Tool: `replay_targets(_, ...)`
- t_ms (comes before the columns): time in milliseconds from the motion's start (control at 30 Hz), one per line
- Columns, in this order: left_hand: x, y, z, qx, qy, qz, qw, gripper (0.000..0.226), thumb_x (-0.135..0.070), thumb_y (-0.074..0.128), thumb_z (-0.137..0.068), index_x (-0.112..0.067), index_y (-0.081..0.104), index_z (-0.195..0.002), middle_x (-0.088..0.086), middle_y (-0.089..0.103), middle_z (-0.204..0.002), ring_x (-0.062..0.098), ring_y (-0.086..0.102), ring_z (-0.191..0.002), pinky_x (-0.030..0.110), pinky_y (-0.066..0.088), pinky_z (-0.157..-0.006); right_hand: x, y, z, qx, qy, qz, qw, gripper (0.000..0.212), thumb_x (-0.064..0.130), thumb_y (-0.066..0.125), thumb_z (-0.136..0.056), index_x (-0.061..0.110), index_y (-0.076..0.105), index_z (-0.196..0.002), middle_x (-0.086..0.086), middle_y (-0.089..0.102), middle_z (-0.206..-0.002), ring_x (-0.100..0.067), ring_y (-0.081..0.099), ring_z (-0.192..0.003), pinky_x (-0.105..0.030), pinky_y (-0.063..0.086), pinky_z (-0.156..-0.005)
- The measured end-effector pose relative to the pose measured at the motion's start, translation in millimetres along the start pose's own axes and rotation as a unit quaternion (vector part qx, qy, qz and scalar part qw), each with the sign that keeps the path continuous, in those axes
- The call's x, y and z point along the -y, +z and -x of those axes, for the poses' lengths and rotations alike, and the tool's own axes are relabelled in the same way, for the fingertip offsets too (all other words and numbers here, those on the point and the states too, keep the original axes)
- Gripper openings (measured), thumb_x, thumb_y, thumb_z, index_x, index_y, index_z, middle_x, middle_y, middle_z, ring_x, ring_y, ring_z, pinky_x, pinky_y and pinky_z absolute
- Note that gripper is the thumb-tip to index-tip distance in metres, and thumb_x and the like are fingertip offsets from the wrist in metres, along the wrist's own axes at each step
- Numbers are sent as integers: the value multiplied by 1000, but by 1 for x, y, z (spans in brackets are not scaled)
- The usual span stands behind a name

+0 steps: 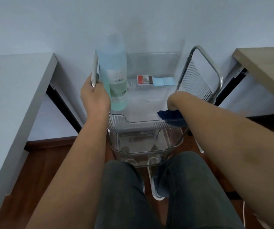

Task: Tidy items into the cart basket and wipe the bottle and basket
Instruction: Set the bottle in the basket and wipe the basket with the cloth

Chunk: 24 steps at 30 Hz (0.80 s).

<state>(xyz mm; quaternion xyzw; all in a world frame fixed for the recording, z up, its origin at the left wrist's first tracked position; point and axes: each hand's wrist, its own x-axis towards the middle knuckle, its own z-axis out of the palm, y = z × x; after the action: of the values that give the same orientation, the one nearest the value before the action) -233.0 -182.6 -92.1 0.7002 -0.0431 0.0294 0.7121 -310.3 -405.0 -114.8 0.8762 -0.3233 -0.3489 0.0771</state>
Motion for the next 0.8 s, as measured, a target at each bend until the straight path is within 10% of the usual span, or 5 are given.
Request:
replay_targets(133,-2,2,0,-38,1,-13,999,26,-20,48,-94,-4,66,-101,-16,52,-52,2,45,-49,19,36,-48,27,11,18,-68,-44,-39,996,38,15,54,-88,3,55,-124,-16,57,-124,-32,57,-106,-36,47,-81)
replay_targets(200,-4,1,2,-12,-17,-18,1000,36,-19,50,-92,-10,61,-126,-4,71,-99,14,66,-85,31,53,-75,43,11,25,-105,-73,-75,989,35,16,56,-86,4,57,-119,-15,61,-116,-32,58,-95,-35,45,-74)
replay_targets(300,-15,-8,-1,39,63,-66,995,72,-26,61,-82,-21,34,-148,-1,43,-149,9,44,-132,28,37,-109,59,9,33,-121,-106,-80,984,28,14,55,-87,6,57,-114,-12,60,-103,-29,53,-83,-34,43,-69)
replay_targets(500,-61,6,-49,169,129,-347,914,140,-72,78,-45,-30,2,-155,3,39,-151,33,24,-144,62,22,-112,31,24,26,-176,-23,-147,973,24,12,54,-86,7,58,-109,-10,60,-91,-30,59,-85,-34,43,-64)
replay_targets(800,-66,18,-67,173,168,-259,935,109,-54,85,-49,-26,35,-141,-6,57,-124,17,57,-112,38,49,-96,50,9,11,-164,-41,-107,980,28,4,51,-87,5,58,-115,-13,63,-113,-30,61,-99,-36,47,-71)
